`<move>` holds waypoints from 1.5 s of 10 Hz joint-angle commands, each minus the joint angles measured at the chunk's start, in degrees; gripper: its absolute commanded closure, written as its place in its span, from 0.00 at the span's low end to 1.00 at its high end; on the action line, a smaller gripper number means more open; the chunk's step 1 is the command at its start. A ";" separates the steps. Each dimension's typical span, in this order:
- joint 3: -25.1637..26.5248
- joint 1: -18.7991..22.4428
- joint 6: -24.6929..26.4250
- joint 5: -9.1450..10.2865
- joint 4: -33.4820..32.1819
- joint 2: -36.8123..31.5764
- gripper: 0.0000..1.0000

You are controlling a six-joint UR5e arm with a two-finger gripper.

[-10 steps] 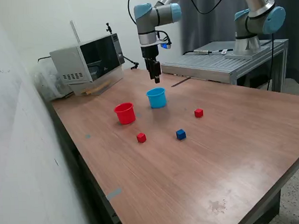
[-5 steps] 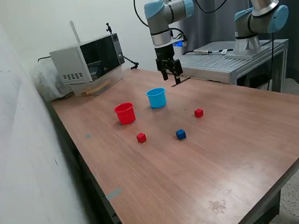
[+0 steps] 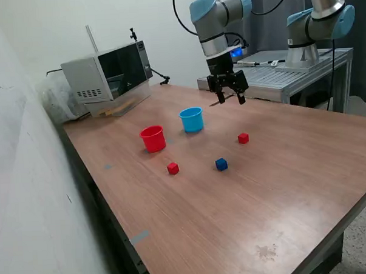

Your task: Place red objects in the red bin, and blue objects in the blue bin.

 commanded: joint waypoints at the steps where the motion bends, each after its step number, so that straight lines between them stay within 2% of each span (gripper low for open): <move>1: -1.36 1.56 0.51 1.13 -2.85 3.91 0.00; 5: -3.82 2.71 1.04 0.96 -6.30 12.26 0.00; 7: -3.74 2.63 1.04 0.61 -6.83 14.13 0.00; 10: -3.65 2.71 1.39 -0.45 -6.74 13.96 0.00; 12: -3.47 3.06 2.62 -2.29 -6.74 12.39 0.00; 15: -1.63 3.50 2.62 -2.56 -6.22 11.15 0.00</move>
